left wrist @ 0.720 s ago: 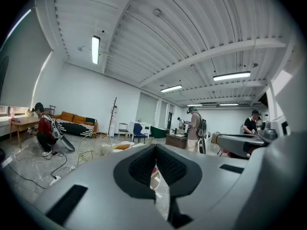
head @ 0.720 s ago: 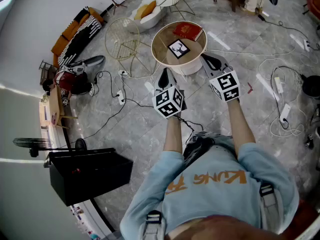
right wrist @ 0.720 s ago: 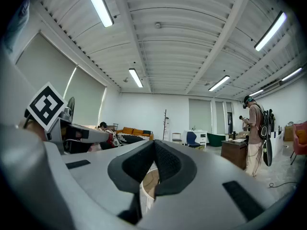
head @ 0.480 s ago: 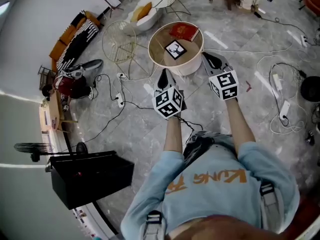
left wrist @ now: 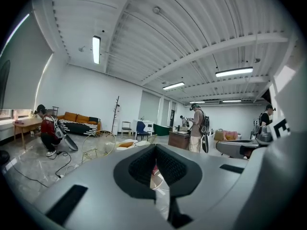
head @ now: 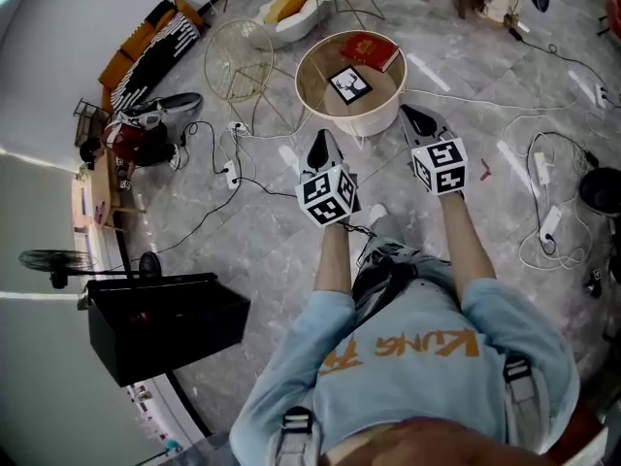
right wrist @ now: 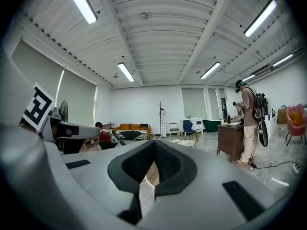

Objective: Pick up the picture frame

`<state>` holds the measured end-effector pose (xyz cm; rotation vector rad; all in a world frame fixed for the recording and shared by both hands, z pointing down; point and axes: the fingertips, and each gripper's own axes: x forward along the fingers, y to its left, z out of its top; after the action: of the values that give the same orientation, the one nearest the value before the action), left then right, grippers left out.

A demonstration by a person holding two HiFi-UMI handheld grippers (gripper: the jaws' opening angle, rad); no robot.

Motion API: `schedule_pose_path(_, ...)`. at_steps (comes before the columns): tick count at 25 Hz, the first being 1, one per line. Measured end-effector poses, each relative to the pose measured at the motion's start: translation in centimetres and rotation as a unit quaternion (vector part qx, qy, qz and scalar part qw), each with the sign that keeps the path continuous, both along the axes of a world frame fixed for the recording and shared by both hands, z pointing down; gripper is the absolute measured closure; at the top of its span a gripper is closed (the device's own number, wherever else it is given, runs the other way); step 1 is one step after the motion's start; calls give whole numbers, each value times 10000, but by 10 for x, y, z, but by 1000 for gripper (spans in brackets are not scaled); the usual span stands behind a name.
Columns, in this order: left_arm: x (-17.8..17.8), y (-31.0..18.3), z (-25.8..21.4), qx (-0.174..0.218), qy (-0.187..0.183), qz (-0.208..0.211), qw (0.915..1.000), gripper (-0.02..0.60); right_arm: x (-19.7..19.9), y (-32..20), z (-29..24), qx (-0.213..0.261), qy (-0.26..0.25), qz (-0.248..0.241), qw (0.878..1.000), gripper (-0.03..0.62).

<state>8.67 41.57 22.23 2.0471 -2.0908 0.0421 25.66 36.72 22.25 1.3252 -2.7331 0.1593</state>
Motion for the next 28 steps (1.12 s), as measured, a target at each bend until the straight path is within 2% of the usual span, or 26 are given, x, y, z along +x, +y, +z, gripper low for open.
schedule_pose_path(4,-6,-23,7,-50,95,130,9999,561,-4,-21,5,-49,87,107,9999,595)
schedule_pose_path(9,-3,-56,26,-95,456,166,9988,561,1,-57,16,-198,327,140,9992,595)
schedule_pose_path(13,-2,-97,39,-218,558,338,9976,561,-3,-87,30,-319,386,195,9986,595)
schedule_pose_path(17,-17,-132,54,-426,643,513,9957,561,-26,-123,53,-659,424,141,9968,595)
schedule_pose_path(20,-34,-157,77,-787,610,545,9935,561,-46,-154,82,-1073,366,107,9935,595)
schedule_pose_path(23,-66,-189,101,-1183,606,435,9902,561,-80,-188,106,-1384,267,37,9900,595)
schedule_pose_path(25,-86,-211,118,-1385,696,411,9871,561,-104,-207,119,-1517,281,-34,9880,595)
schedule_pose_path(28,-103,-245,131,-1394,995,615,9833,561,-134,-238,127,-1562,430,-126,9867,595)
